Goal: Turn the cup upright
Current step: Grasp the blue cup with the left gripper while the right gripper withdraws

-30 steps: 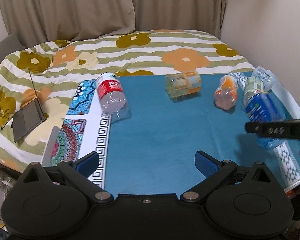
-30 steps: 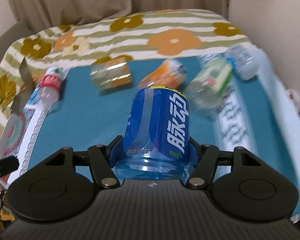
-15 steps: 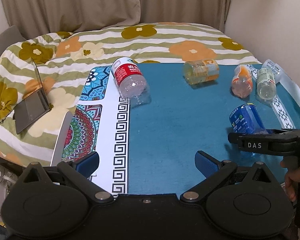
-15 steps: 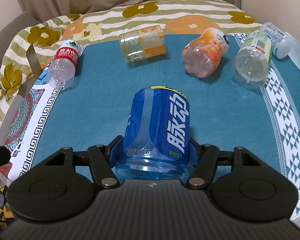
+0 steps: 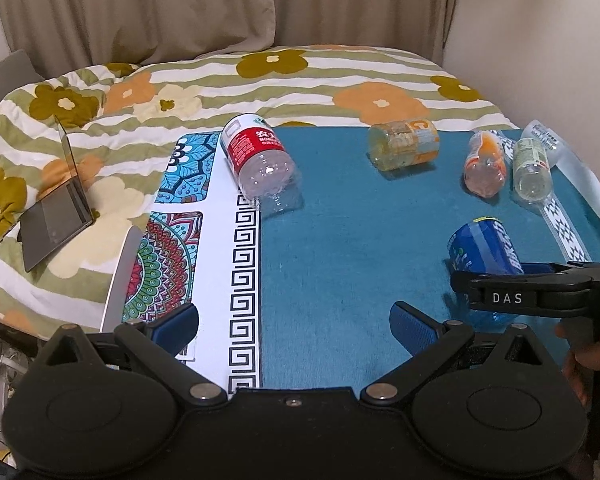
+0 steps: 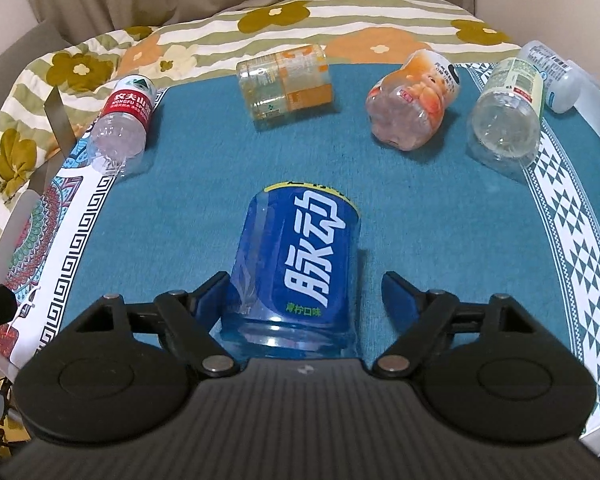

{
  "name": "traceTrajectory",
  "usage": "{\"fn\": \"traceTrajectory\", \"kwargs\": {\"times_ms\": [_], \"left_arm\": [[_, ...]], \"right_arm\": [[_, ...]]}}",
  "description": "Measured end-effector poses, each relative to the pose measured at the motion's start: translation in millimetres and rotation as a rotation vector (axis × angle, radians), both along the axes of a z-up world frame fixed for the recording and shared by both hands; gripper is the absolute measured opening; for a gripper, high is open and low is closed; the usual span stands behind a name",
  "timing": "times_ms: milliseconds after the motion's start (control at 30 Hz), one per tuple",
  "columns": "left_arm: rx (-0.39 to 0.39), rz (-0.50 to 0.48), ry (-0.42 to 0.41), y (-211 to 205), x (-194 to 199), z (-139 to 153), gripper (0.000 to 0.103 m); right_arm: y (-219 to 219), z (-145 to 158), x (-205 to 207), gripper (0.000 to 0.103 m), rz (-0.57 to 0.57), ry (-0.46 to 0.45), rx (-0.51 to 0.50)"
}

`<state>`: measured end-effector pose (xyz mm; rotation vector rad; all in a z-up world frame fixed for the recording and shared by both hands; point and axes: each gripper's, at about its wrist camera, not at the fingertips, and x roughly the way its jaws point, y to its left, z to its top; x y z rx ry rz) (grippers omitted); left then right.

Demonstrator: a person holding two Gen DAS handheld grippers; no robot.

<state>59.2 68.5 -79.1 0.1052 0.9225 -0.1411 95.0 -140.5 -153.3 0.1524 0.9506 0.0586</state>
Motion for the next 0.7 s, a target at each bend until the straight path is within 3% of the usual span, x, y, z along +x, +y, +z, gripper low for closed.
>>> {"fn": "traceTrajectory", "kwargs": {"times_ms": [400,700], "left_arm": [[-0.052,-0.070,-0.026,-25.8,18.7,27.5,0.103],[-0.078,-0.105,0.176,-83.6,60.9,6.0,0.103]], "right_arm": [[-17.5,53.9,-20.1,0.103,0.050,-0.046,-0.006],[-83.7,69.8,-48.0,0.103,0.080,-0.016,-0.097]]}}
